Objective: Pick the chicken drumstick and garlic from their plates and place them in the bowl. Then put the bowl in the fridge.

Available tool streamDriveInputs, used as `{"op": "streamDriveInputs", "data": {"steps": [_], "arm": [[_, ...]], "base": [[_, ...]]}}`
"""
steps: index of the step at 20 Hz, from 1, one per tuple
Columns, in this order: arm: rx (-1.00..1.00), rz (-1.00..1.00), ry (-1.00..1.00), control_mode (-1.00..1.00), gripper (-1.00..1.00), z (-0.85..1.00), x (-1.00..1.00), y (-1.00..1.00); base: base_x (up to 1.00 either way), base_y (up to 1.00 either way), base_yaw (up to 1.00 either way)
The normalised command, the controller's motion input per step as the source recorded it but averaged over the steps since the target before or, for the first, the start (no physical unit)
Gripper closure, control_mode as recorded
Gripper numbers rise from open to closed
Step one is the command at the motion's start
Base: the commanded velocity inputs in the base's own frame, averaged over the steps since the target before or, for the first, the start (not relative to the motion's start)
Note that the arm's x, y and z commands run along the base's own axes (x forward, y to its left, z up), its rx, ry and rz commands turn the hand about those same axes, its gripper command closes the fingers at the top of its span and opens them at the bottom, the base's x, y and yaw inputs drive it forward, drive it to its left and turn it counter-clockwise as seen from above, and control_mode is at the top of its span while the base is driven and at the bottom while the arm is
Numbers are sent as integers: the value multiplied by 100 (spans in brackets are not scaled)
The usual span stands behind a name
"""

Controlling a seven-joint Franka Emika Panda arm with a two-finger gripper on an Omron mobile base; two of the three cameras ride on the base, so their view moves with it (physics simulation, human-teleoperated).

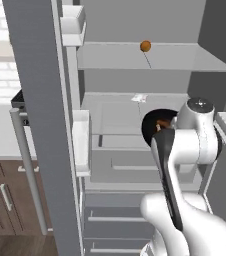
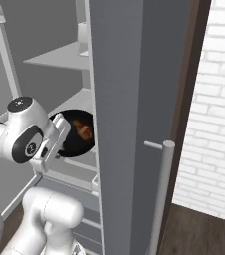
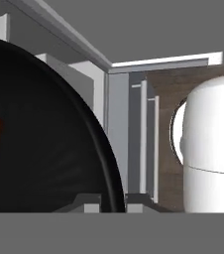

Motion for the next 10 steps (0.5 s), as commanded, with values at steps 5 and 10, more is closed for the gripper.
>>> {"op": "streamDriveInputs", "data": {"steps": [5, 10], "arm": [[-1, 4, -3, -100, 100, 0, 99, 0], [-4, 6, -5, -100, 100, -20, 65, -1]], "base": [[0, 0, 0], [0, 0, 0]]}}
